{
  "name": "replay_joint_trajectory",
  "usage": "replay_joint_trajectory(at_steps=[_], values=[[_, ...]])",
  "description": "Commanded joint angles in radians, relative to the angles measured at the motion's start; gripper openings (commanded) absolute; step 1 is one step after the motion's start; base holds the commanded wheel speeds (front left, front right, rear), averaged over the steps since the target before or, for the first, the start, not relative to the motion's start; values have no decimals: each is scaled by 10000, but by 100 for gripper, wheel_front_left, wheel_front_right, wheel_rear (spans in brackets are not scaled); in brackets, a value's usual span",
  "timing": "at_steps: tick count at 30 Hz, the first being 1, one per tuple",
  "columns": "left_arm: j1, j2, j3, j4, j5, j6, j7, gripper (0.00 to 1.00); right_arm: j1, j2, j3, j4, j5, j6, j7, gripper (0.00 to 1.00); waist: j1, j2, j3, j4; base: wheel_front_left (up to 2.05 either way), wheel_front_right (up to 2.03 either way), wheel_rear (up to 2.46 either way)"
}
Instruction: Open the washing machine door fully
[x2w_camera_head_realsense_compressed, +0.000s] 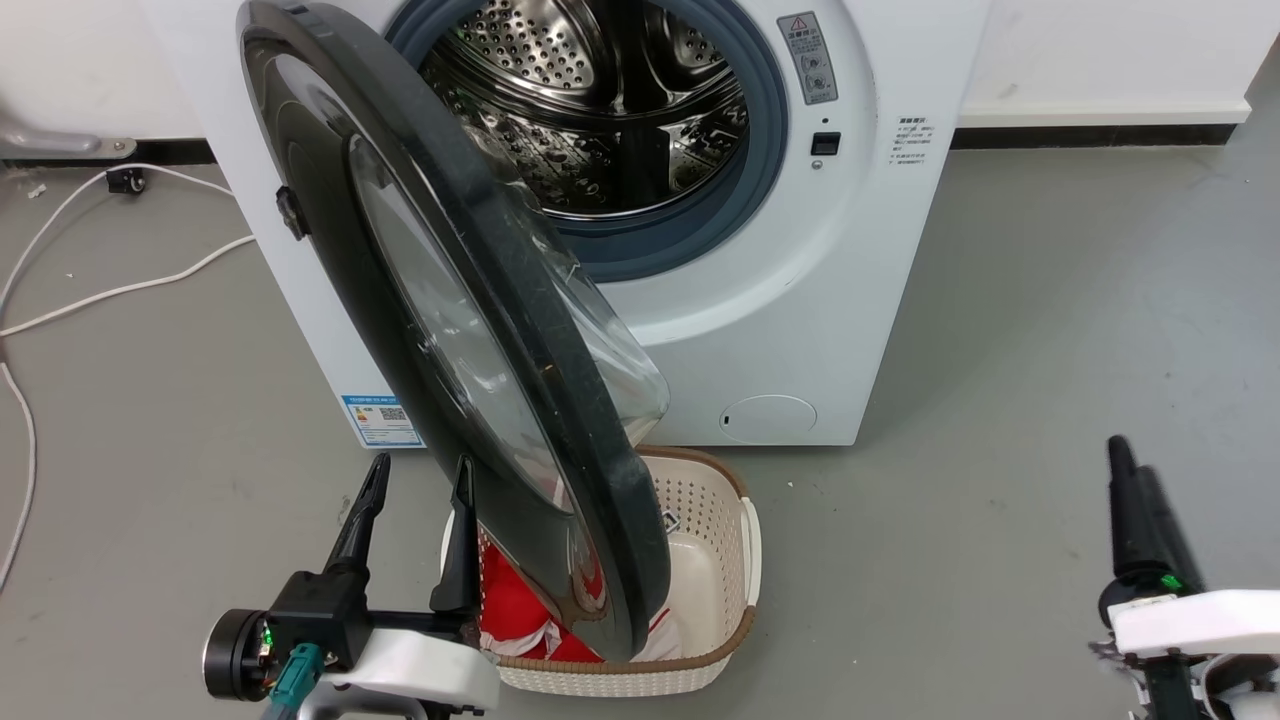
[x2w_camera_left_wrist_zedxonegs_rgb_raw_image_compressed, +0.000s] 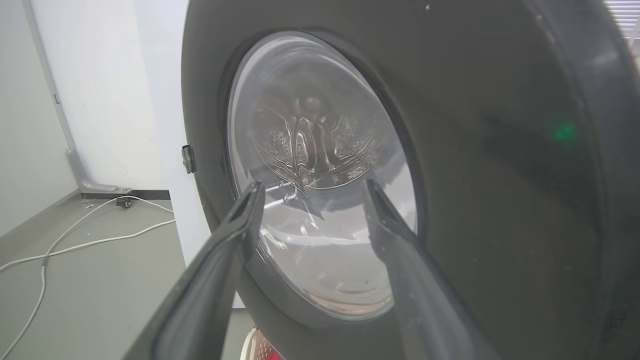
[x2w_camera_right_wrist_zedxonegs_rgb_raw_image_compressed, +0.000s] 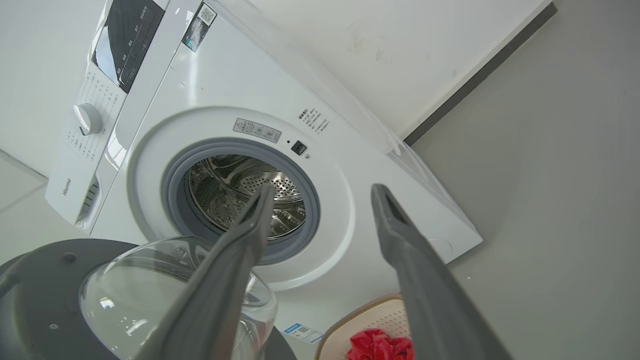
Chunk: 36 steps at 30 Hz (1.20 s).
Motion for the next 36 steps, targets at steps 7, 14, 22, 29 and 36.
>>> replay_joint_trajectory(at_steps=[7, 14, 22, 29, 36], values=[[73, -2, 36, 26, 101, -55, -26, 100, 734, 1339, -2098, -1806, -5866, 20, -38, 100, 1, -1, -44, 1, 0, 0, 0], [18, -2, 114, 31, 181, -94, -26, 100, 1459, 1877, -2422, -3558, -10051, 13, 240, 100, 1, -1, -4, -4, 0, 0, 0], [-26, -2, 171, 35, 252, -119, -26, 100, 2261, 1983, -1851, -4090, -11608, 11, 716, 100, 1, -1, 34, -49, 0, 0, 0], [-55, -2, 180, 66, 273, -178, -26, 100, 2343, 1992, -1934, -3887, -11045, 11, 657, 100, 1, -1, 27, -65, 0, 0, 0], [8, -2, 188, 96, 313, -172, -26, 100, 2214, 1994, -1922, -3765, -10908, 11, 606, 100, 1, -1, 9, -126, 0, 0, 0]])
